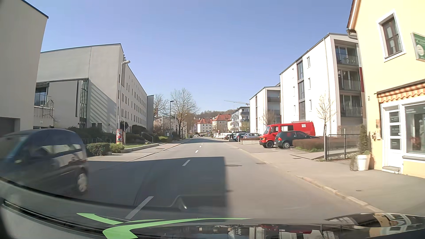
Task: Follow the waypoints while adhering to traffic rules and regulations
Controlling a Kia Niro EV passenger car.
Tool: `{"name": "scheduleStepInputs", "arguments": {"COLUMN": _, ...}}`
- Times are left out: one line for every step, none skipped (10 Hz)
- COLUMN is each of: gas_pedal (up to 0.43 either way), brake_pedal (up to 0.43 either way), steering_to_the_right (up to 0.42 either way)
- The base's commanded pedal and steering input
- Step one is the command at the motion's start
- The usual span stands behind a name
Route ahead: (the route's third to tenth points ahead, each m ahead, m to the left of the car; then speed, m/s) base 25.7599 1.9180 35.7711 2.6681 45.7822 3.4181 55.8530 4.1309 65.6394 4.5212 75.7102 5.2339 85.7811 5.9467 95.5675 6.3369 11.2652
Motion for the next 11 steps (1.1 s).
{"name": "scheduleStepInputs", "arguments": {"gas_pedal": 0.098, "brake_pedal": 0.0, "steering_to_the_right": -0.011}}
{"name": "scheduleStepInputs", "arguments": {"gas_pedal": 0.098, "brake_pedal": 0.0, "steering_to_the_right": -0.011}}
{"name": "scheduleStepInputs", "arguments": {"gas_pedal": 0.098, "brake_pedal": 0.0, "steering_to_the_right": -0.011}}
{"name": "scheduleStepInputs", "arguments": {"gas_pedal": 0.098, "brake_pedal": 0.0, "steering_to_the_right": -0.011}}
{"name": "scheduleStepInputs", "arguments": {"gas_pedal": 0.098, "brake_pedal": 0.0, "steering_to_the_right": -0.011}}
{"name": "scheduleStepInputs", "arguments": {"gas_pedal": 0.098, "brake_pedal": 0.0, "steering_to_the_right": -0.011}}
{"name": "scheduleStepInputs", "arguments": {"gas_pedal": 0.098, "brake_pedal": 0.0, "steering_to_the_right": -0.011}}
{"name": "scheduleStepInputs", "arguments": {"gas_pedal": 0.098, "brake_pedal": 0.0, "steering_to_the_right": -0.01}}
{"name": "scheduleStepInputs", "arguments": {"gas_pedal": 0.098, "brake_pedal": 0.0, "steering_to_the_right": -0.008}}
{"name": "scheduleStepInputs", "arguments": {"gas_pedal": 0.098, "brake_pedal": 0.0, "steering_to_the_right": -0.007}}
{"name": "scheduleStepInputs", "arguments": {"gas_pedal": 0.098, "brake_pedal": 0.0, "steering_to_the_right": -0.004}}
